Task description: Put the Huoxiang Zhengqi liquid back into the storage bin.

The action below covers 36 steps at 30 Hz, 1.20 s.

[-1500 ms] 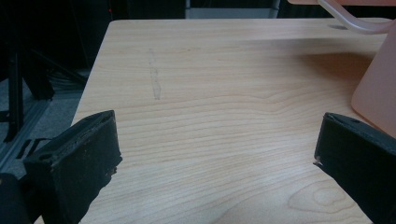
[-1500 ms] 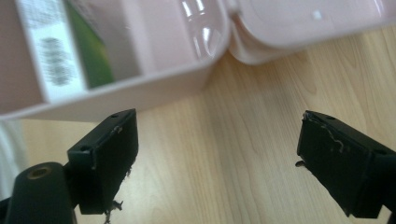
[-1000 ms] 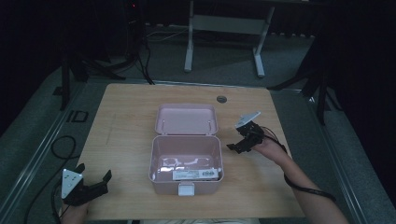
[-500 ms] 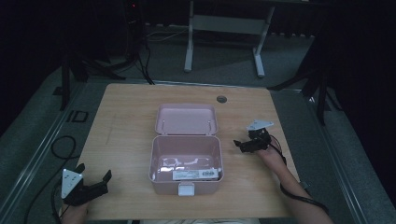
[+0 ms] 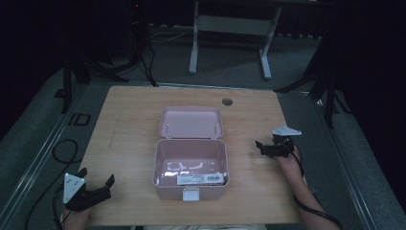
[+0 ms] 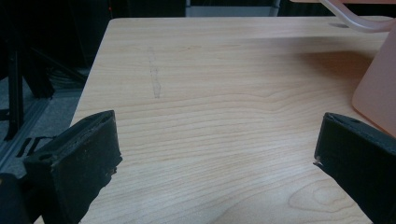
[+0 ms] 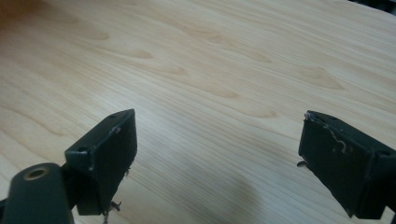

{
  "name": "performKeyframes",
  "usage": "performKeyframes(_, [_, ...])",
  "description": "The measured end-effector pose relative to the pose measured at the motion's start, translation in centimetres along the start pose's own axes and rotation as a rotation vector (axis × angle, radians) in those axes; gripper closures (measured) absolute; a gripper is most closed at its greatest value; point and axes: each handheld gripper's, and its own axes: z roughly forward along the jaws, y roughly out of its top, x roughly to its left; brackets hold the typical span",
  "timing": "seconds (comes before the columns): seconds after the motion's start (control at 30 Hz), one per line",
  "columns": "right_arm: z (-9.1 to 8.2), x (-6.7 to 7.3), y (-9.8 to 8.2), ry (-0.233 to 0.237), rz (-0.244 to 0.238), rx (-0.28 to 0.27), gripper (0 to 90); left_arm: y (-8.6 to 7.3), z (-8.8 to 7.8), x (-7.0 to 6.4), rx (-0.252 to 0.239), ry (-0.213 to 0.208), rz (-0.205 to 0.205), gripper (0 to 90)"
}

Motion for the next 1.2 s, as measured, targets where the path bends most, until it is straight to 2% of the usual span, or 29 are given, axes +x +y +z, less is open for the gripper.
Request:
performKeyframes(0.17, [-1.1,-1.1,-0.7,-0.024,0.081,-0.023,11.4,0.0,0.0,0.0,0.000,0.001,-0.001,0.3])
performKeyframes(0.33, [-1.9,-2.1,-1.7,-0.077,0.167,-0.033,11.4,0.0,0.0,0.0,0.001,0.000,0.000,0.3])
performKeyframes(0.5, [-2.2,-3.2,-2.7,-0.091,0.253,-0.044,11.4,0.0,0.0,0.0,0.002,-0.001,-0.002,0.3])
performKeyframes(0.67, [-2.5,-3.7,-3.1,-0.111,0.301,-0.045,11.5,0.0,0.0,0.0,0.003,-0.003,0.000,0.3])
performKeyframes(0.8, [-2.5,-3.9,-3.3,-0.124,0.318,-0.025,11.4,0.0,0.0,0.0,0.002,-0.003,0.000,0.3])
performKeyframes(0.9, [-2.5,-4.4,-3.7,-0.130,0.360,-0.017,11.4,0.0,0.0,0.0,0.003,-0.005,-0.002,0.3])
performKeyframes(1.0, [-2.7,-4.9,-4.0,-0.132,0.404,-0.034,11.4,0.0,0.0,0.0,0.003,-0.005,-0.001,0.3])
performKeyframes(1.2, [-2.8,-5.1,-4.0,-0.132,0.419,-0.051,11.4,0.0,0.0,0.0,0.003,-0.004,-0.003,0.3])
